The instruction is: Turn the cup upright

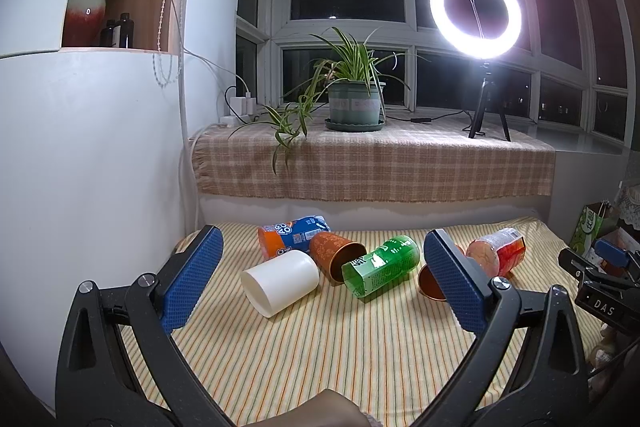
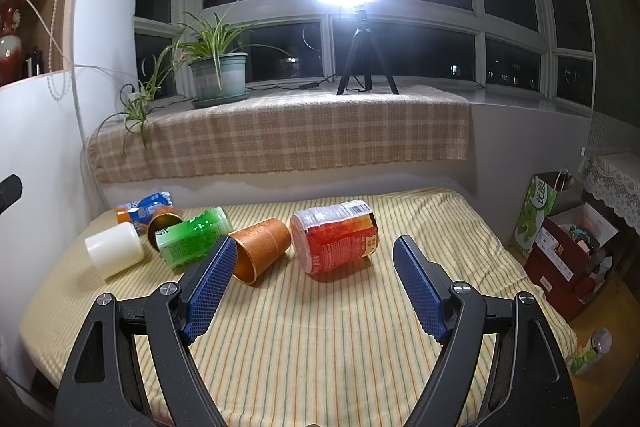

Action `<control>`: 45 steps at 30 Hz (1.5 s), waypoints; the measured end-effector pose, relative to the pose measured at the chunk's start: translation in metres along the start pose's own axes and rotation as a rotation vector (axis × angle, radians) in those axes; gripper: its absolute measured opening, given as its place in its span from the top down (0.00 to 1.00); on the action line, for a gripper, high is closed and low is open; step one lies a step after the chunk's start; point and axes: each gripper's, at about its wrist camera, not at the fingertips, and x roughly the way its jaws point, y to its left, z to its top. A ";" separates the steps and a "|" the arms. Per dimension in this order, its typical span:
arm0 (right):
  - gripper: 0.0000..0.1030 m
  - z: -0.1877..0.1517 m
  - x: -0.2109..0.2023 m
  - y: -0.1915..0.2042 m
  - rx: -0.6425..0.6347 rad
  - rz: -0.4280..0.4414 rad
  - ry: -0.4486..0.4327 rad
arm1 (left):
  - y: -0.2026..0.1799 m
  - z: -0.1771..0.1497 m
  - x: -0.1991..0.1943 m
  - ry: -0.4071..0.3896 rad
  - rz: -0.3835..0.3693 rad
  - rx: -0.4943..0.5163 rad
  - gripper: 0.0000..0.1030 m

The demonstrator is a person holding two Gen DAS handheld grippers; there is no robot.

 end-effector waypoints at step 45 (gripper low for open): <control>0.22 -0.001 0.028 -0.013 -0.020 -0.015 0.055 | -0.014 -0.013 0.023 0.078 -0.029 0.022 0.01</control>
